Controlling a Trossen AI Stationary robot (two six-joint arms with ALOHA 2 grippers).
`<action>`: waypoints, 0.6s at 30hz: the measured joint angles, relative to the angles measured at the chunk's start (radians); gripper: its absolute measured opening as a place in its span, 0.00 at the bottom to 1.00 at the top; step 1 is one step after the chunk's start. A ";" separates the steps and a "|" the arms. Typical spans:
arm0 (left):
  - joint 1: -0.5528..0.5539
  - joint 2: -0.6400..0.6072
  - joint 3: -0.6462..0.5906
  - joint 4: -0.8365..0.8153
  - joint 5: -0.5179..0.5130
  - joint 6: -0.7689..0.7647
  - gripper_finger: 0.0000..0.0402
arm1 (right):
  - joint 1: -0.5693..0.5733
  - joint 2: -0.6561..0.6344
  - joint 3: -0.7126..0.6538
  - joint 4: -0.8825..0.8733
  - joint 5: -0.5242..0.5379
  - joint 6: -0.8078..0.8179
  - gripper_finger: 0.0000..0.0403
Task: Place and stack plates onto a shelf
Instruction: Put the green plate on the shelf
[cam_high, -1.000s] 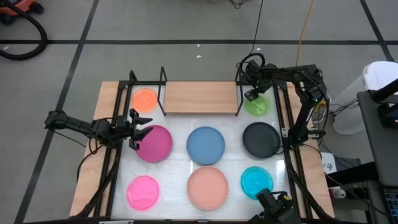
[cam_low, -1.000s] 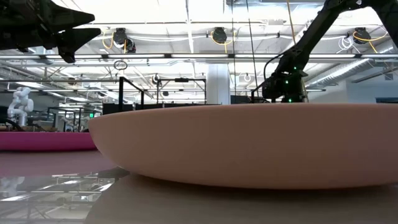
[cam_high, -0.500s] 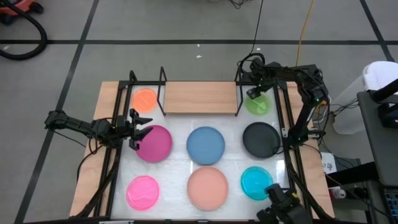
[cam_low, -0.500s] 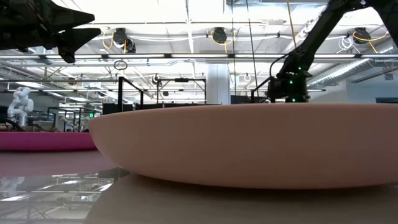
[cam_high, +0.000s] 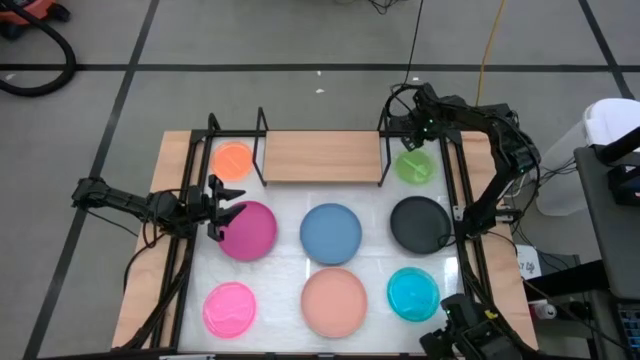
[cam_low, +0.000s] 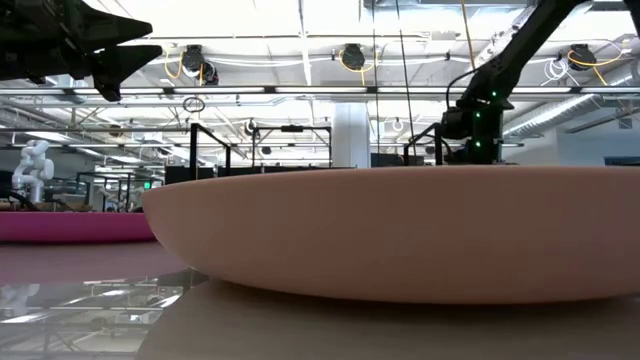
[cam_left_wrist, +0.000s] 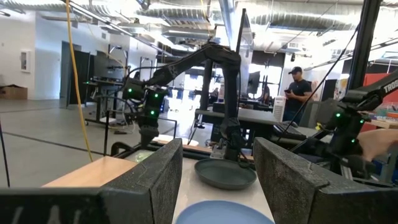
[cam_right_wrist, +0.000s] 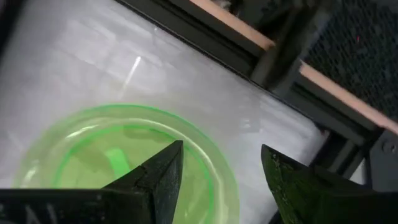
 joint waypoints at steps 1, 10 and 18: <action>0.000 0.000 0.000 0.000 0.000 0.000 0.50 | -0.010 0.005 -0.005 0.002 -0.002 0.001 0.49; 0.000 0.000 0.000 0.000 0.000 0.000 0.50 | -0.051 0.049 -0.053 0.017 -0.057 0.016 0.49; 0.000 0.000 0.000 0.000 0.000 0.000 0.50 | -0.061 0.052 -0.075 0.056 -0.106 0.025 0.49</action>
